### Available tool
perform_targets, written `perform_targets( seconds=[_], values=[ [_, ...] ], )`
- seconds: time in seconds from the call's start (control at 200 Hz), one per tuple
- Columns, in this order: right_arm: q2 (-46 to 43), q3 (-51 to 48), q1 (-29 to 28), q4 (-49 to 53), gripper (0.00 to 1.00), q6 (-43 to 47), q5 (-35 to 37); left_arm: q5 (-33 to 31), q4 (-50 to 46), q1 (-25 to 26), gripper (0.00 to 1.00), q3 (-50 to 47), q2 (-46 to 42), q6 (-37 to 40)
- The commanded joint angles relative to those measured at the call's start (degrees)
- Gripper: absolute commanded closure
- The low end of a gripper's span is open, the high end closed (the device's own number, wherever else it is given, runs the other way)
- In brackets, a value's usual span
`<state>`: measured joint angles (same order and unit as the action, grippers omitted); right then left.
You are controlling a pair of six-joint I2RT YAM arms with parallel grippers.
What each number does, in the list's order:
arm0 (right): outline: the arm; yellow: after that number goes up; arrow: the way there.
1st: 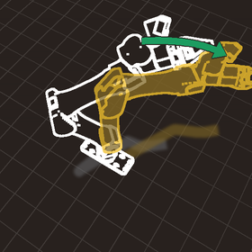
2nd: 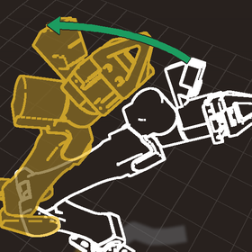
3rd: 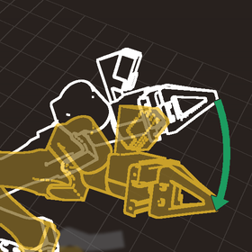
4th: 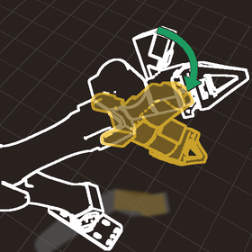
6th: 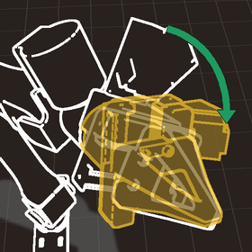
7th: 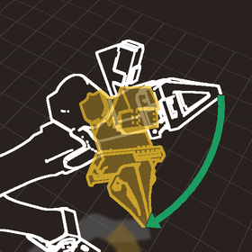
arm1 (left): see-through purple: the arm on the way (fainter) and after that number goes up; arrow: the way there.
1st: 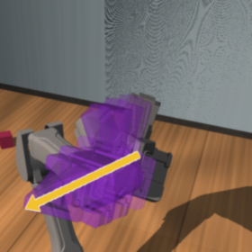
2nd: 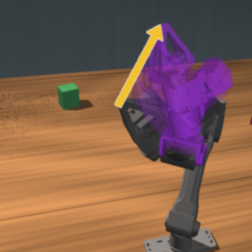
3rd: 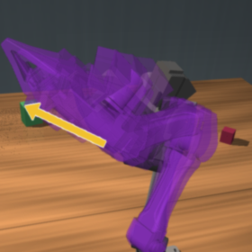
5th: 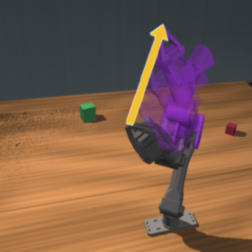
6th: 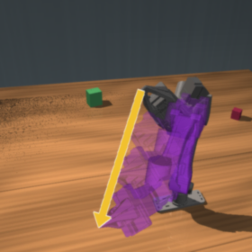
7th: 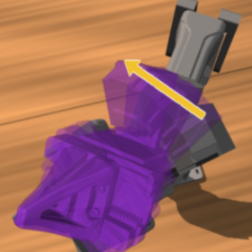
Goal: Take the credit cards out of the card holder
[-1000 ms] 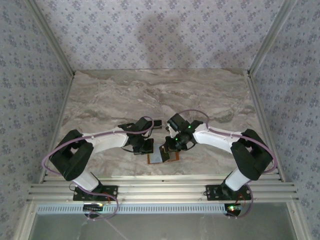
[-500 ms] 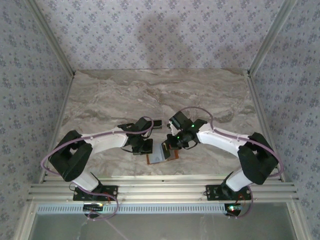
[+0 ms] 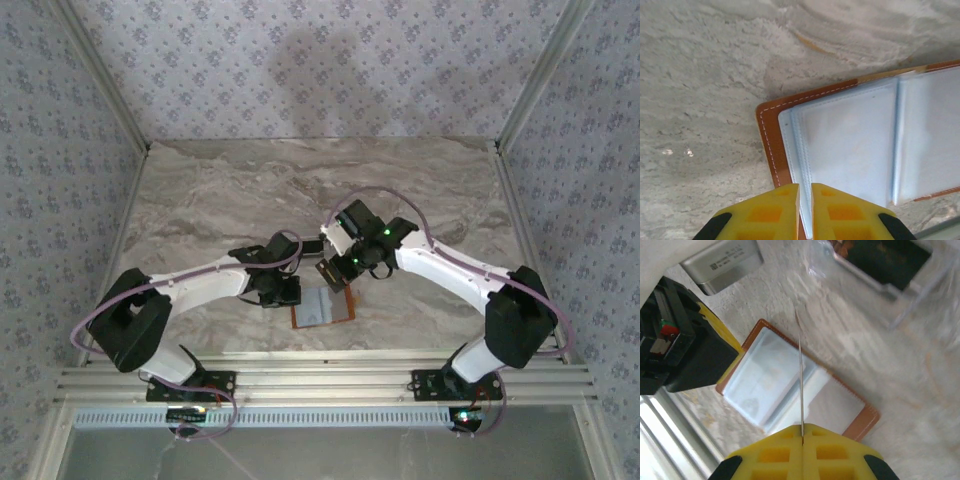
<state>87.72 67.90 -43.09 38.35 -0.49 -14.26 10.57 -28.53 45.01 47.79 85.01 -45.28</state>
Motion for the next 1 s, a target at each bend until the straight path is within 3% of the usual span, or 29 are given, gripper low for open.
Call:
perform_targets(
  seconds=[0.0,0.19,0.42,0.994],
  values=[
    [3.03,4.96,0.28,6.22,0.95,16.84,3.45,-1.89,-1.10,-0.65,0.84,-1.43,-3.05,0.00],
    [9.14,11.76,0.20,11.02,0.97,31.79,6.88,-0.64,0.59,-2.63,0.84,-4.73,-4.98,-0.68],
    [17.04,20.35,-0.39,16.12,1.00,43.35,8.90,1.23,2.31,-5.91,0.84,-9.56,-8.29,-1.72],
    [33.08,44.07,-1.14,25.43,1.00,55.88,12.09,2.07,0.00,-12.95,0.83,-16.24,-19.50,-2.23]
  ],
)
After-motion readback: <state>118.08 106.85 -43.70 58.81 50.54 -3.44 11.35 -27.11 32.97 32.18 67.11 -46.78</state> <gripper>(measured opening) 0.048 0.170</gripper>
